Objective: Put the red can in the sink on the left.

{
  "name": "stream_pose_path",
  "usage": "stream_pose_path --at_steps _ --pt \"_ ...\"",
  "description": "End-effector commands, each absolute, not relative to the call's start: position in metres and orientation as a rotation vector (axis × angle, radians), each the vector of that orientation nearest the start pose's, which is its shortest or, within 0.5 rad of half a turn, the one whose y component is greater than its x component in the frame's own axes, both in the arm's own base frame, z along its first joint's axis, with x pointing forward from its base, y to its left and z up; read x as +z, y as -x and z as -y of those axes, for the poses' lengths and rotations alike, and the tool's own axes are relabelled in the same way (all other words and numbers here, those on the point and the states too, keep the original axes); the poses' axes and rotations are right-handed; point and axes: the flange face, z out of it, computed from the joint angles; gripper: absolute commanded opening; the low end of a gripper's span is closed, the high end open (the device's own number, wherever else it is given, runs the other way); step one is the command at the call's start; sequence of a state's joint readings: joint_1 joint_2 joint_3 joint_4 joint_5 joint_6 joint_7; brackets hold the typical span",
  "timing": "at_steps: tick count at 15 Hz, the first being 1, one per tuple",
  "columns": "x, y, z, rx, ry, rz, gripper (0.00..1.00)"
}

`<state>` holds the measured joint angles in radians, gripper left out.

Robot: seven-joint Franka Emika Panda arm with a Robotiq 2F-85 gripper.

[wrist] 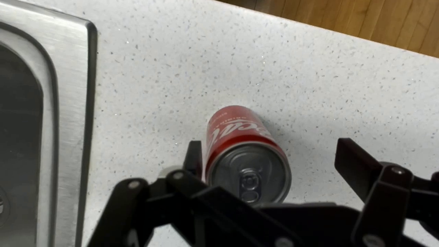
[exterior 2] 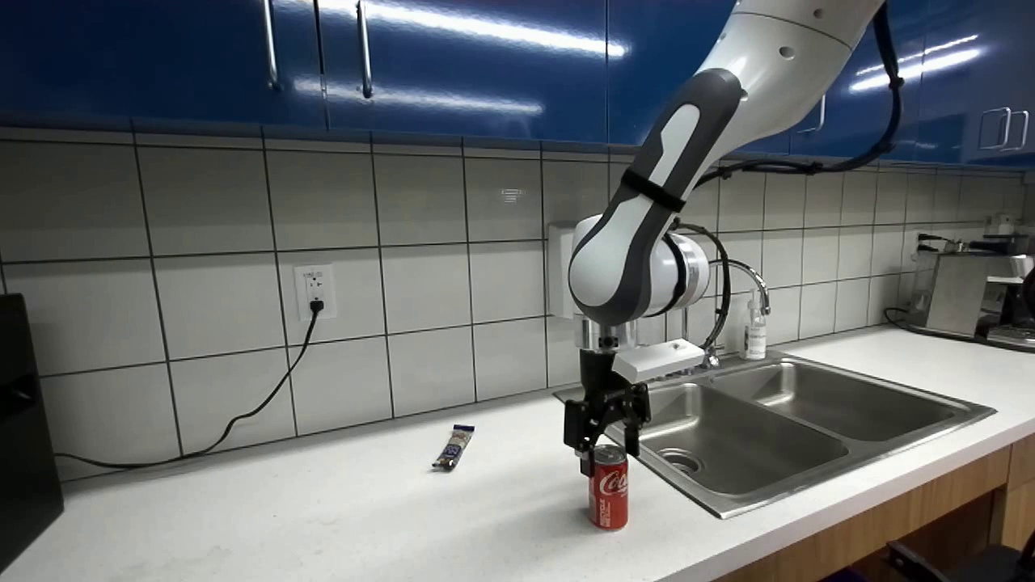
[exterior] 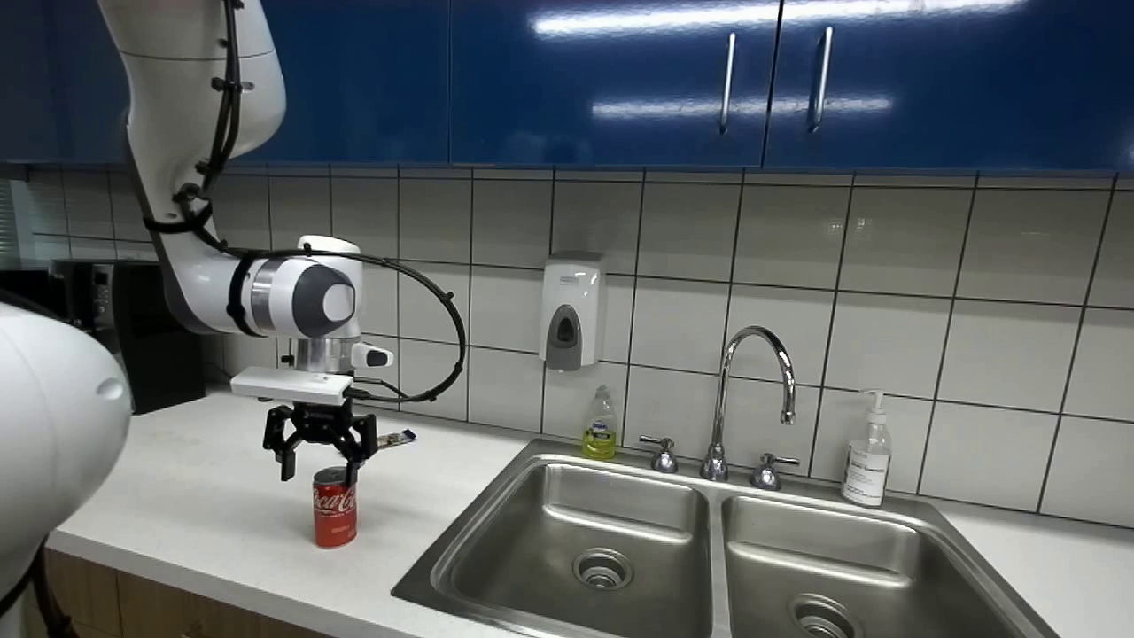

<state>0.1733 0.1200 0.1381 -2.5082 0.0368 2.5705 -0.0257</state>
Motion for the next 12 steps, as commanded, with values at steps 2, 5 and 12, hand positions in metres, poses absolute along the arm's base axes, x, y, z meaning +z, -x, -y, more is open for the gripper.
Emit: stream_pose_path --at_steps 2,5,12 --pt "0.228 -0.453 -0.134 0.061 3.073 0.489 1.00" --pt "0.223 -0.457 -0.133 0.053 3.068 0.480 1.00" --pt "0.213 -0.461 -0.130 0.057 3.072 0.463 1.00"
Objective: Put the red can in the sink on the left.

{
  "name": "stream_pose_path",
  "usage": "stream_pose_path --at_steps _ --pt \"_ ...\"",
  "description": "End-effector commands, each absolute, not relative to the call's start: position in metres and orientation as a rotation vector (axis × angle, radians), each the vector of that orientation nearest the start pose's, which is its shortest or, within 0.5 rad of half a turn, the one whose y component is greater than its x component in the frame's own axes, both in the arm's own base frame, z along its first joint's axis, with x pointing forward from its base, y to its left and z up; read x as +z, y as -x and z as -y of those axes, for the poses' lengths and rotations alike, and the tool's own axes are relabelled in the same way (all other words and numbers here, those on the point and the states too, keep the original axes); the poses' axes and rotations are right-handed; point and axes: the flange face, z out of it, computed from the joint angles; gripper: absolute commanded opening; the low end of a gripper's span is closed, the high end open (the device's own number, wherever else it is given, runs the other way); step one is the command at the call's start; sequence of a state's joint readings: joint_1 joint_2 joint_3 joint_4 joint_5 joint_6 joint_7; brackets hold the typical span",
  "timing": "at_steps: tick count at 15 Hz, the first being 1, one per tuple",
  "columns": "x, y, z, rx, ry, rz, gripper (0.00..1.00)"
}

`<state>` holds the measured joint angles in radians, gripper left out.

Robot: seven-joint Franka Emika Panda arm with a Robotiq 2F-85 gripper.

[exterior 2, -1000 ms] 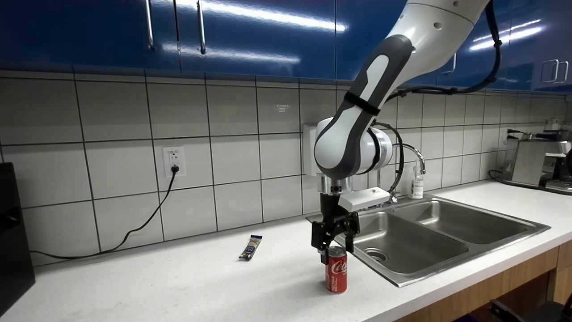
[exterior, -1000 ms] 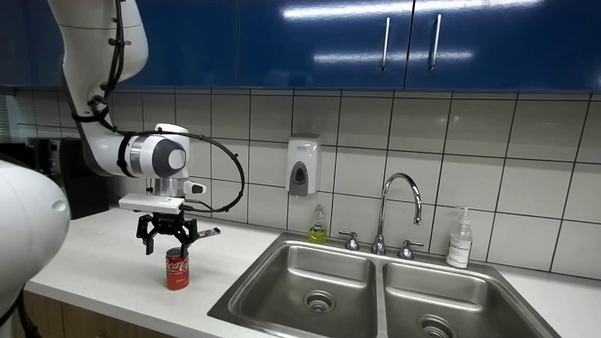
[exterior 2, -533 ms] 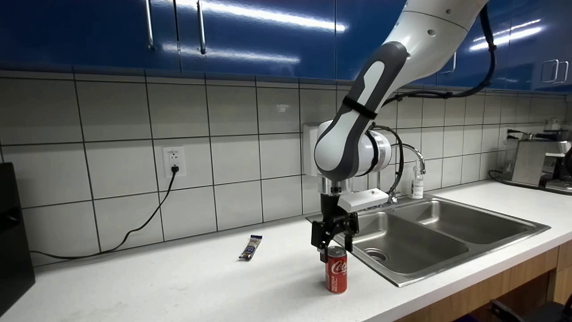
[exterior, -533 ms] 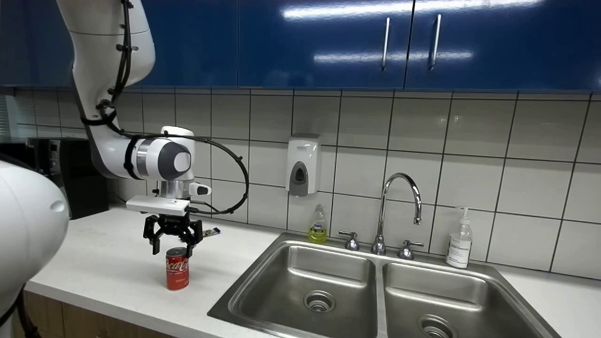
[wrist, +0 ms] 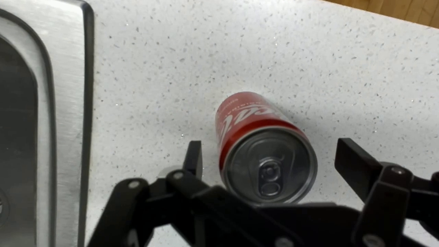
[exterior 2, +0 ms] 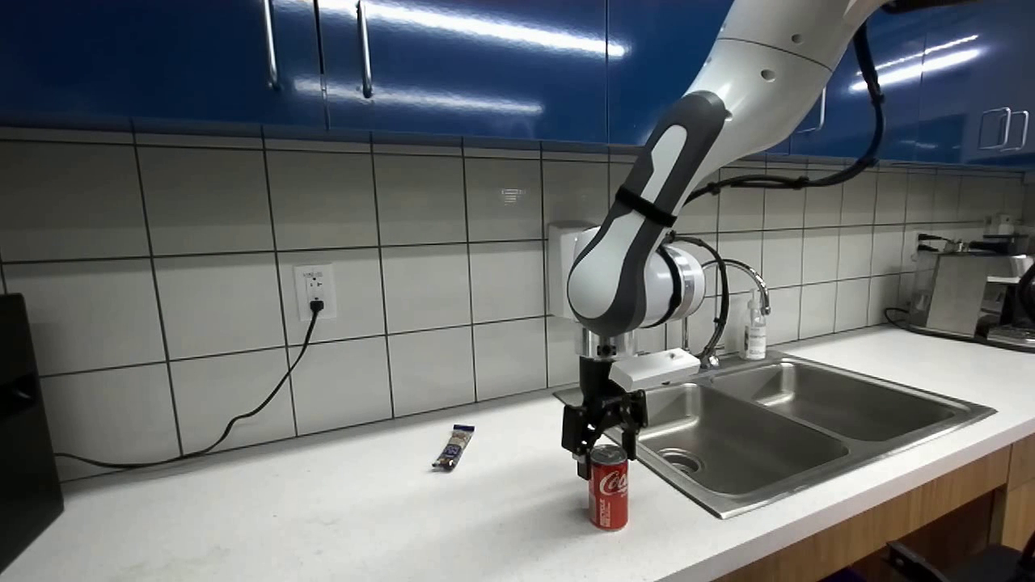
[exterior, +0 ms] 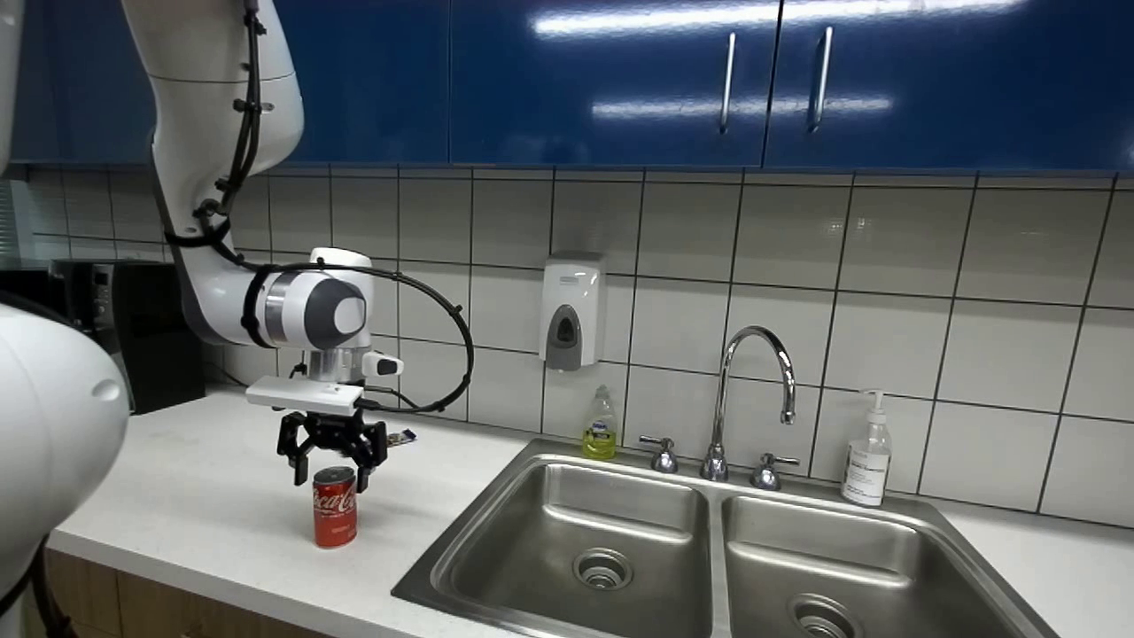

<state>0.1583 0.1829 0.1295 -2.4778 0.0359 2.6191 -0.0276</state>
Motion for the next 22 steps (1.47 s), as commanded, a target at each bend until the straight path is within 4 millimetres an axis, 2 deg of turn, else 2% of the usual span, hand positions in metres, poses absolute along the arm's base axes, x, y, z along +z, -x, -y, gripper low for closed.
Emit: stream_pose_path --at_steps 1,10,11,13,16,17,22 --pt "0.212 -0.461 -0.130 0.060 3.073 0.462 1.00" --pt "0.204 -0.467 -0.126 0.061 3.073 0.437 1.00" --pt "0.204 -0.467 -0.126 0.062 3.071 0.436 0.75" --pt "0.203 -0.469 -0.126 0.061 3.070 0.434 0.66" --pt "0.202 -0.471 -0.126 0.064 3.073 0.428 0.42" --pt "0.202 -0.471 -0.125 0.062 3.074 0.423 0.39" --pt "0.215 -0.473 -0.123 0.059 3.090 0.391 0.39"
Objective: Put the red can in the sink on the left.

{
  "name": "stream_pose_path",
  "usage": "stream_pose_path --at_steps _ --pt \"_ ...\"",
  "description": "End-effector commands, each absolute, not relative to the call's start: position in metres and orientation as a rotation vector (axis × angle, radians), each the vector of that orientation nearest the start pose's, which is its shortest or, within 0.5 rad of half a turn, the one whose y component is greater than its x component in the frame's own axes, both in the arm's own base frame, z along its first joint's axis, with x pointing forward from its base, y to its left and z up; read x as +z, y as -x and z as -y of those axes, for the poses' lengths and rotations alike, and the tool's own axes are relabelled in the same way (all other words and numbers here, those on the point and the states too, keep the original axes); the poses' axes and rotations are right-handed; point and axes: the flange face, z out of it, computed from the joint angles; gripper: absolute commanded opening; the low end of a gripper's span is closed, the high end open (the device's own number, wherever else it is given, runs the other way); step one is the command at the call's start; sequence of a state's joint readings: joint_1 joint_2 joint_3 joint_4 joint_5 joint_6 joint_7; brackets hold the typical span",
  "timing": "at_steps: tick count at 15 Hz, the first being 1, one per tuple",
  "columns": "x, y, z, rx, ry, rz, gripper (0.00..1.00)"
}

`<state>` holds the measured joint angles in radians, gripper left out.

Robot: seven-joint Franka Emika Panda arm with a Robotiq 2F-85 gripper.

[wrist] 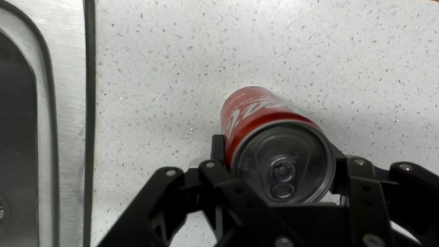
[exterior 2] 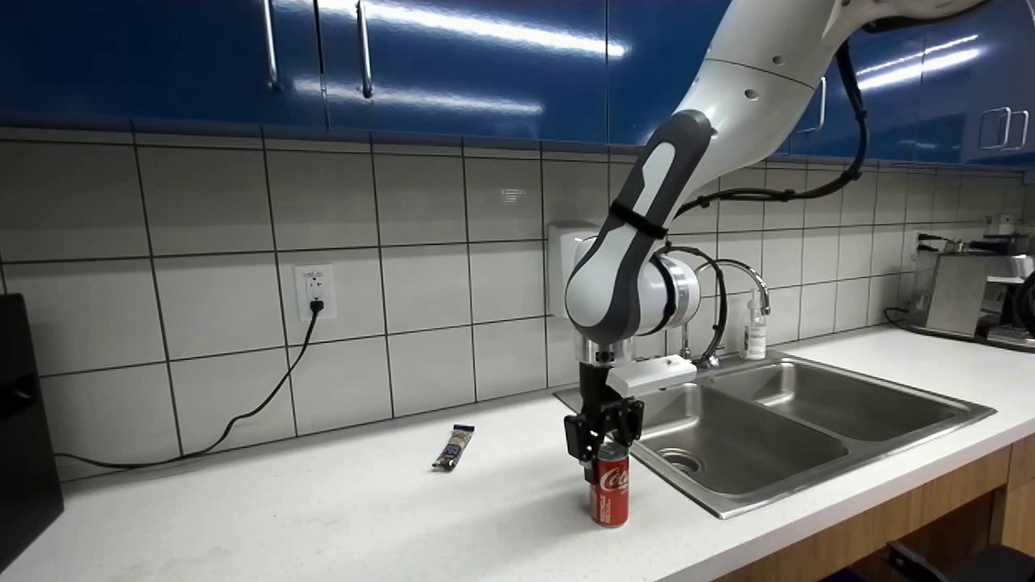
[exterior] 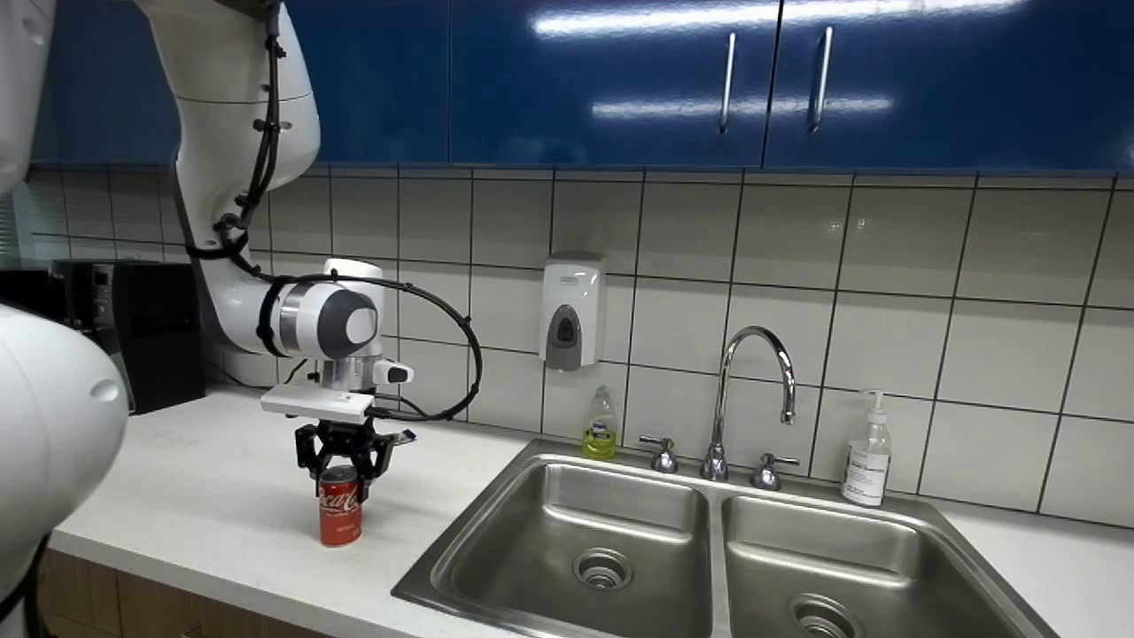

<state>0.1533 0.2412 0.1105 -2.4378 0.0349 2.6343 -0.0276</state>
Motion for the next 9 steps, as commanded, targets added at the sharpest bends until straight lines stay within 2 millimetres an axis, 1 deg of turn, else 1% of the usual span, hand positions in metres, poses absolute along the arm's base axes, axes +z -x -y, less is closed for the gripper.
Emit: stream_pose_path --at_steps 1,9 --pt "0.219 -0.473 -0.122 0.055 3.092 0.387 0.39" --pt "0.268 -0.478 -0.117 -0.017 3.127 0.352 0.39"
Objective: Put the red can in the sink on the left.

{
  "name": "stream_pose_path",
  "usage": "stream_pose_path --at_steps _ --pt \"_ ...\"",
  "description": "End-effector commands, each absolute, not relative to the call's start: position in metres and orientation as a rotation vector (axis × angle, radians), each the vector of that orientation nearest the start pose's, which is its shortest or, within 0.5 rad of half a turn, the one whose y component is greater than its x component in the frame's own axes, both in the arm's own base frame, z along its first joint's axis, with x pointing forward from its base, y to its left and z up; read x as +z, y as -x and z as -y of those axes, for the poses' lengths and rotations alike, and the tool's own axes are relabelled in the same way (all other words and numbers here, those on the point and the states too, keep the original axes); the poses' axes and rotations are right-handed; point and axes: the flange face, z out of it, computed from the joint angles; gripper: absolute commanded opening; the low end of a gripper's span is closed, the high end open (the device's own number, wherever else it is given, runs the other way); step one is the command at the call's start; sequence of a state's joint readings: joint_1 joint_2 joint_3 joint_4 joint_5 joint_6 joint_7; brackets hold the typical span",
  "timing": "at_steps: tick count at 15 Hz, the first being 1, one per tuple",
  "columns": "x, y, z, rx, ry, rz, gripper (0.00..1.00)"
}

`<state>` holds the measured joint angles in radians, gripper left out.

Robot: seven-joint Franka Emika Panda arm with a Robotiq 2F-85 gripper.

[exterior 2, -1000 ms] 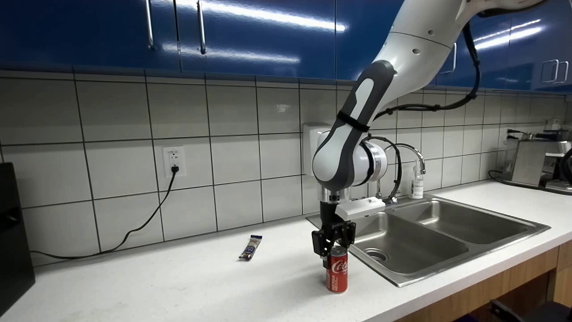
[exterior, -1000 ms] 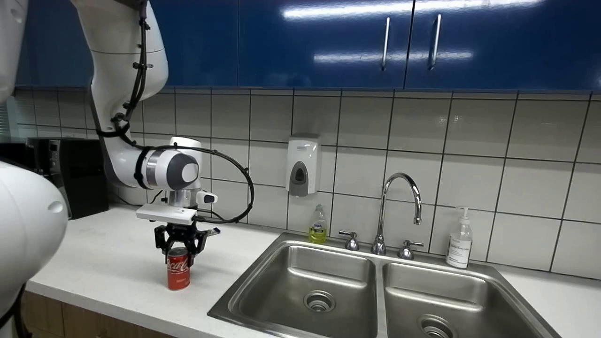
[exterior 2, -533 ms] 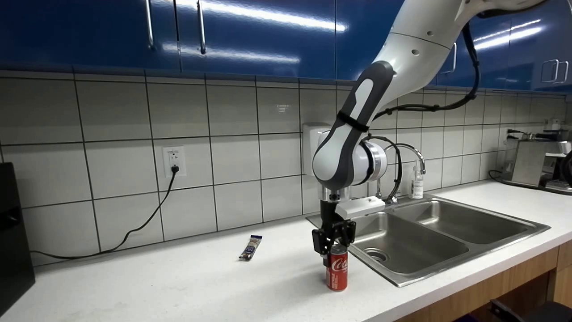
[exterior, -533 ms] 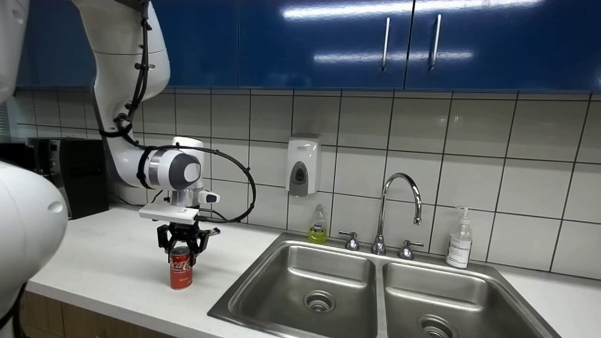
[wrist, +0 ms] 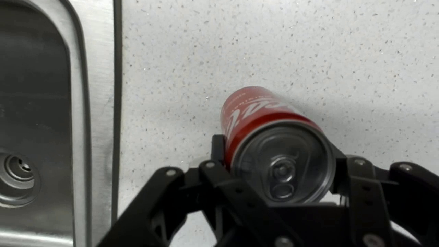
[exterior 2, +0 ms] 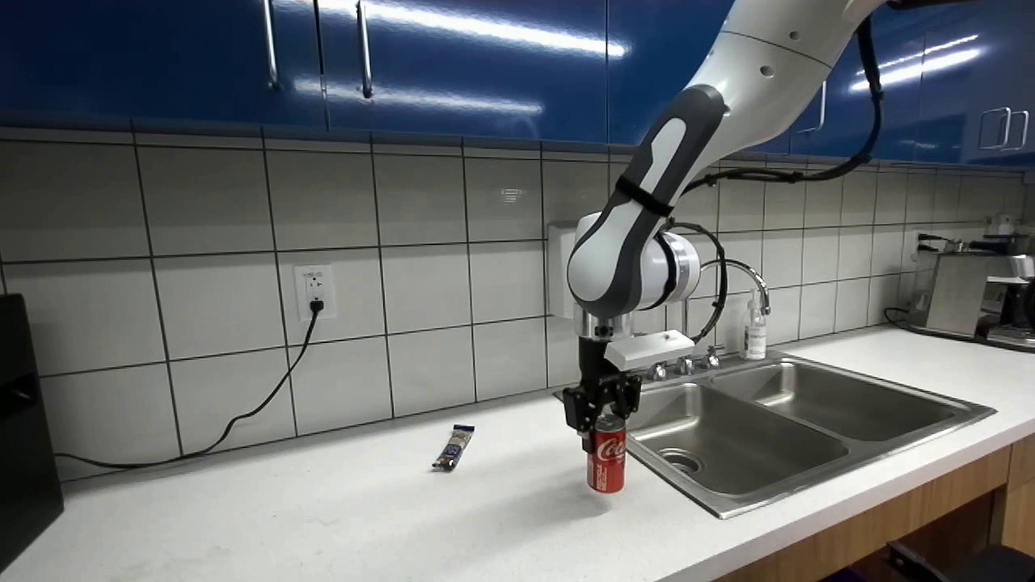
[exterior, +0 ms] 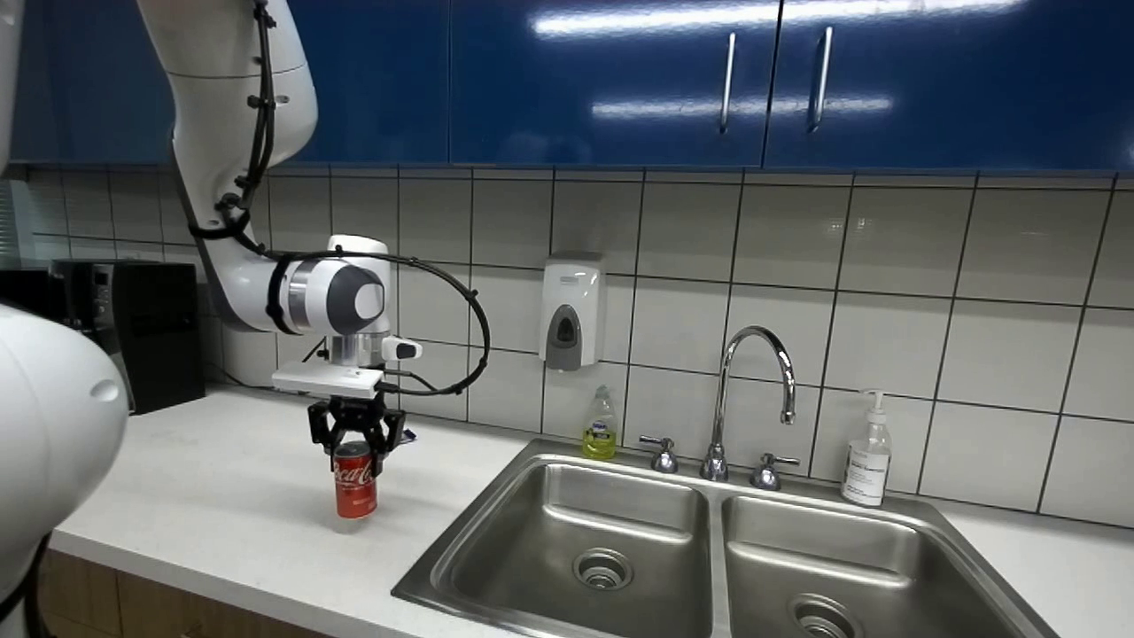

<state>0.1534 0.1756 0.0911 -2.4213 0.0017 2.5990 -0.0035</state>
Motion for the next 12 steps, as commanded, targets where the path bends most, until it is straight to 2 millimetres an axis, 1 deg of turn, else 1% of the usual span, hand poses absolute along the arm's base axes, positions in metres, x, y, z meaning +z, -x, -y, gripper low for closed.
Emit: stream_pose_path --at_steps 1,4,6,8,12 --pt "0.274 -0.479 -0.115 -0.027 3.129 0.343 0.39" --pt "0.286 -0.482 -0.106 -0.055 3.130 0.307 0.39" --pt "0.291 -0.486 -0.089 -0.075 3.134 0.244 0.39" --pt "0.293 -0.489 -0.067 -0.090 3.141 0.179 0.39" --pt "0.296 -0.494 -0.012 -0.108 3.150 0.009 0.39"
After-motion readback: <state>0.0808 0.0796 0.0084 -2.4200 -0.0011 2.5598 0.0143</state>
